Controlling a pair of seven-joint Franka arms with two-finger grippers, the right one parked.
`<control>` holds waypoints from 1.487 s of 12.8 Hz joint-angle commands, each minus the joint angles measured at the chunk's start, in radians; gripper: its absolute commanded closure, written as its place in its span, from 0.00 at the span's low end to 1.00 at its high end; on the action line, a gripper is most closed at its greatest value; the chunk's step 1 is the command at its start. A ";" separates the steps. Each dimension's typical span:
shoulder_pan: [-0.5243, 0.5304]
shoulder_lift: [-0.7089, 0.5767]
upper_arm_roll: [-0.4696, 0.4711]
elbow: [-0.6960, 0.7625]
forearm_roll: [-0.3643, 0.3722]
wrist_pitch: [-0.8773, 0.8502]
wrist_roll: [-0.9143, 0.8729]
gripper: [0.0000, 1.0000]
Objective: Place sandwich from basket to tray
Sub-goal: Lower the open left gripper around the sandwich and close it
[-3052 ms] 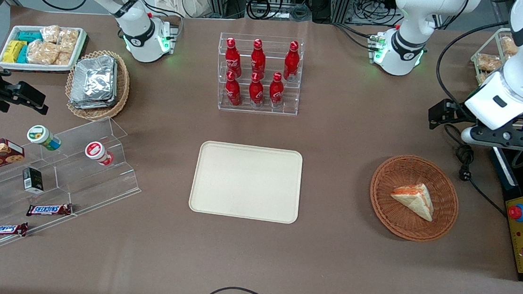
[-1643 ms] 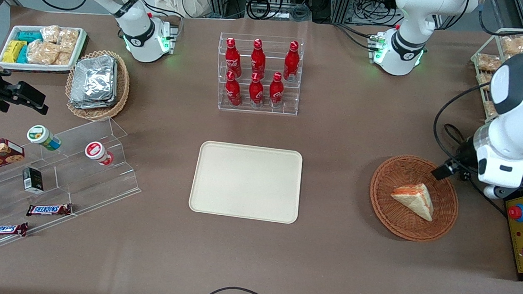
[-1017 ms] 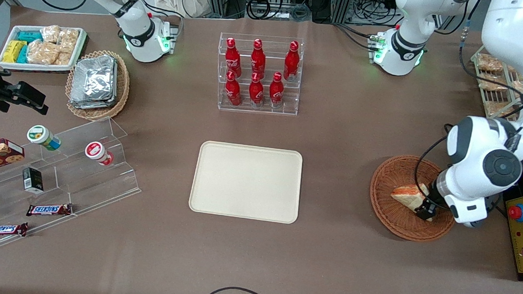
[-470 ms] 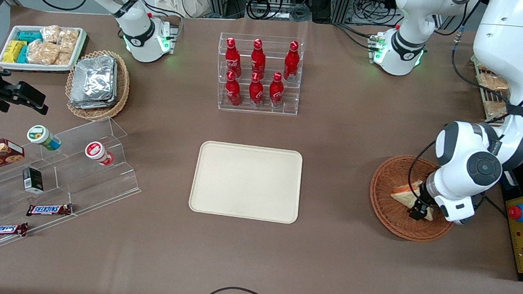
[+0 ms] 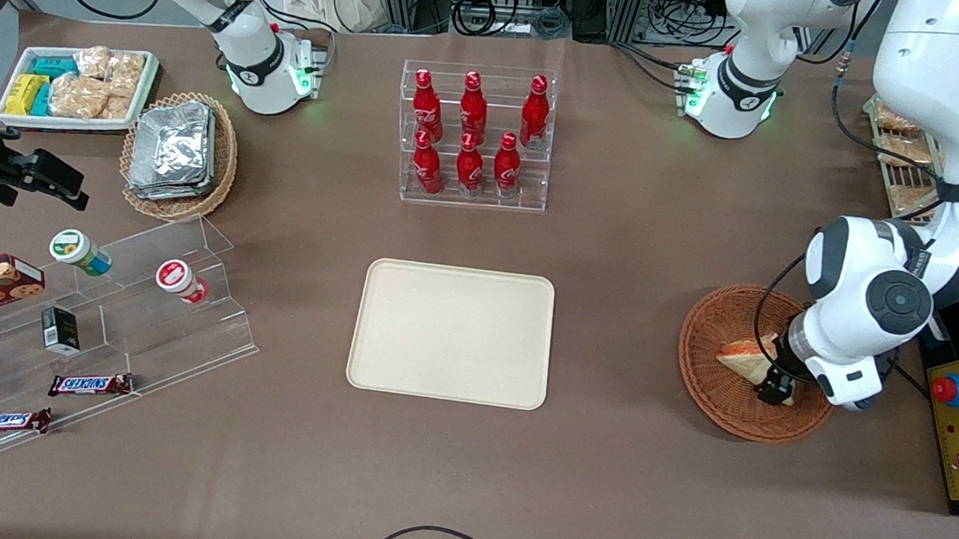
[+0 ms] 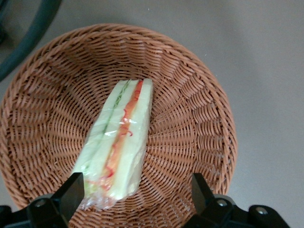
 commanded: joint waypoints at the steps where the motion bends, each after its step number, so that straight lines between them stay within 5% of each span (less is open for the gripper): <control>1: -0.016 -0.055 0.009 -0.007 0.020 -0.071 -0.028 0.00; 14: -0.012 0.025 0.013 -0.141 0.032 0.178 -0.039 0.03; 15: -0.012 0.026 0.017 -0.136 0.031 0.176 -0.044 0.29; 16: -0.012 0.025 0.023 -0.131 0.032 0.176 -0.057 0.99; 19: -0.016 0.019 0.023 -0.128 0.035 0.176 -0.050 1.00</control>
